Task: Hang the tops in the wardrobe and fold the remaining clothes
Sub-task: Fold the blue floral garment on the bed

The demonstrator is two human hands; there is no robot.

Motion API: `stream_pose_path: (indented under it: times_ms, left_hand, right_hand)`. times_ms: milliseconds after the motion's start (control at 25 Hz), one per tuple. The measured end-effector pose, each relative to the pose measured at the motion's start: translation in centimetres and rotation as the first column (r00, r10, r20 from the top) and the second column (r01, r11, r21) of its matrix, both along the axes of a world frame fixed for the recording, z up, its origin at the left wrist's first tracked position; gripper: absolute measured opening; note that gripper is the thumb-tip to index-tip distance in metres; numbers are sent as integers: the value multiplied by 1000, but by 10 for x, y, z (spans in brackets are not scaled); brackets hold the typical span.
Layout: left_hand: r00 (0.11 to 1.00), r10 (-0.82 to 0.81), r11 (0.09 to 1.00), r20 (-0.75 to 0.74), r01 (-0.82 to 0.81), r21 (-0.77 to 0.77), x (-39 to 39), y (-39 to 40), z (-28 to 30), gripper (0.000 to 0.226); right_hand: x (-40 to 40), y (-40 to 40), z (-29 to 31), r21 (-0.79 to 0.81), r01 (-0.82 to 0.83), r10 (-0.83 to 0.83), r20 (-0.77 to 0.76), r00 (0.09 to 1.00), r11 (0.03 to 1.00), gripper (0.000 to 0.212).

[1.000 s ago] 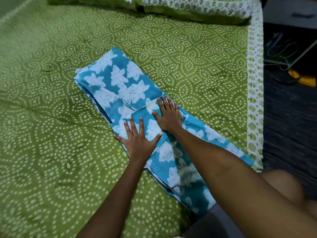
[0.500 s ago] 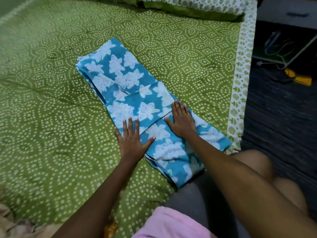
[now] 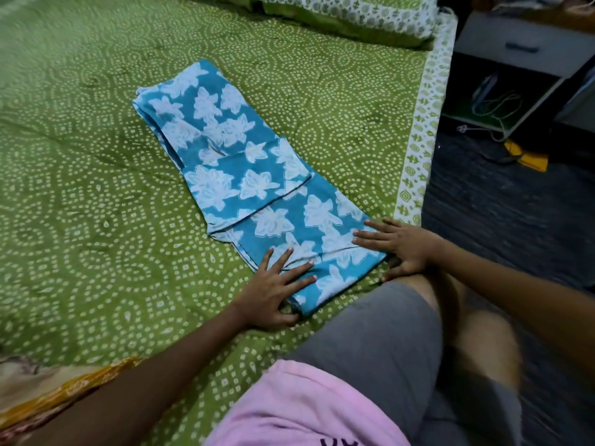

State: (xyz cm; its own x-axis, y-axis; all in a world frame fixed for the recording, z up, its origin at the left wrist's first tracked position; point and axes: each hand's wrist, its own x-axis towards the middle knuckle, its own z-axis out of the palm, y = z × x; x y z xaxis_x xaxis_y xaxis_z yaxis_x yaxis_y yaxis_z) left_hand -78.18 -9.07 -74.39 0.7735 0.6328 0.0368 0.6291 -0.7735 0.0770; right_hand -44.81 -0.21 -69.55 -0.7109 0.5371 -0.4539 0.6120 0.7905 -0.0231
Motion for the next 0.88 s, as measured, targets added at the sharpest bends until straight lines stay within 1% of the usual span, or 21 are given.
stream_pose_path:
  times_ms: [80, 120, 160, 200, 240, 280, 320, 360, 400, 440, 480, 520, 560, 600, 640, 680, 720, 760, 800, 840, 880]
  left_hand:
    - [995, 69, 997, 70, -70, 15, 9, -4, 2, 62]
    - [976, 121, 992, 180, -125, 9, 14, -7, 2, 57]
    - [922, 227, 974, 315, -210, -88, 17, -10, 6, 51]
    - [804, 385, 922, 453, -313, -228, 19, -13, 9, 45]
    - [659, 551, 831, 512, -381, -404, 19, -13, 15, 42]
    - [493, 682, 730, 541, -401, -554, 19, -11, 21, 41]
    - [353, 759, 651, 547, -418, -633, 18, -7, 27, 38]
    - [233, 804, 590, 547, -429, -684, 16, -1, 34, 31]
    - [127, 828, 541, 546, -436, -719, 14, 8, 43, 23]
    - [30, 839, 504, 543, -420, -755, 11, 19, 52, 17]
    - [-51, 837, 484, 545, -396, -780, 6, 32, 60, 13]
    - [-113, 833, 466, 541, -383, -797, 0, 45, 68, 8]
    - [-159, 824, 449, 544, -403, -798, -8, 60, 73, 7]
    - [-184, 811, 430, 555, -455, -780, -17, 78, 77, 11]
    - [-193, 807, 399, 558, -518, -757, -26, 97, 77, 16]
    - [-195, 814, 356, 548, -576, -735, -35, 114, 79, 21]
    - [-166, 842, 304, 513, -639, -706, -44, 128, 75, 28]
    - [-120, 896, 220, 427, -715, -663, -52, 136, 72, 41]
    - [-99, 952, 102, 288, -789, -606, -59, 137, 68, 57]
    - [-118, 981, -11, 156, -831, -556, -63, 133, 63, 72]
    - [-152, 985, -83, 80, -829, -553, -64, 122, 60, 80]
  right_hand:
    - [5, 0, 6, 32, 9, -10, 36, 999, 999, 84]
    - [0, -3, 10, 24, 61, -61, 12, 998, 998, 78]
    - [-8, -4, 12, 6, 150, -149, -42, 988, 989, 73]
    - [-17, -5, 19, -12, 257, -256, -126, 958, 966, 64]
    - [-26, -2, 28, -45, 366, -366, -222, 904, 930, 51]
    - [-34, 7, 40, -106, 457, -465, -329, 822, 883, 40]
    - [-42, 20, 52, -231, 530, -574, -435, 693, 816, 33]
    - [-50, 32, 64, -406, 559, -688, -497, 529, 723, 22]
    - [-59, 48, 73, -576, 531, -782, -503, 369, 621, 8]
    - [-69, 66, 78, -709, 466, -847, -476, 237, 530, 4]
    - [-81, 85, 79, -805, 390, -892, -434, 126, 446, 8]
    - [-96, 102, 78, -864, 333, -922, -385, 43, 377, 10]
    - [-110, 120, 71, -891, 314, -934, -355, -31, 328, 9]
    - [-126, 136, 65, -902, 314, -933, -344, -103, 298, 6]
    - [-140, 150, 54, -900, 340, -923, -345, -172, 273, 5]
    - [-151, 159, 41, -886, 388, -908, -356, -220, 253, 9]
    - [-158, 164, 26, -865, 441, -900, -368, -233, 240, 11]
    - [-161, 162, 11, -834, 497, -901, -382, -206, 240, 12]
    - [-159, 155, -4, -784, 566, -901, -405, -158, 254, 17]
    - [-155, 146, -16, -713, 642, -894, -438, -93, 282, 27]
    - [-150, 138, -27, -634, 701, -882, -471, -16, 326, 35]
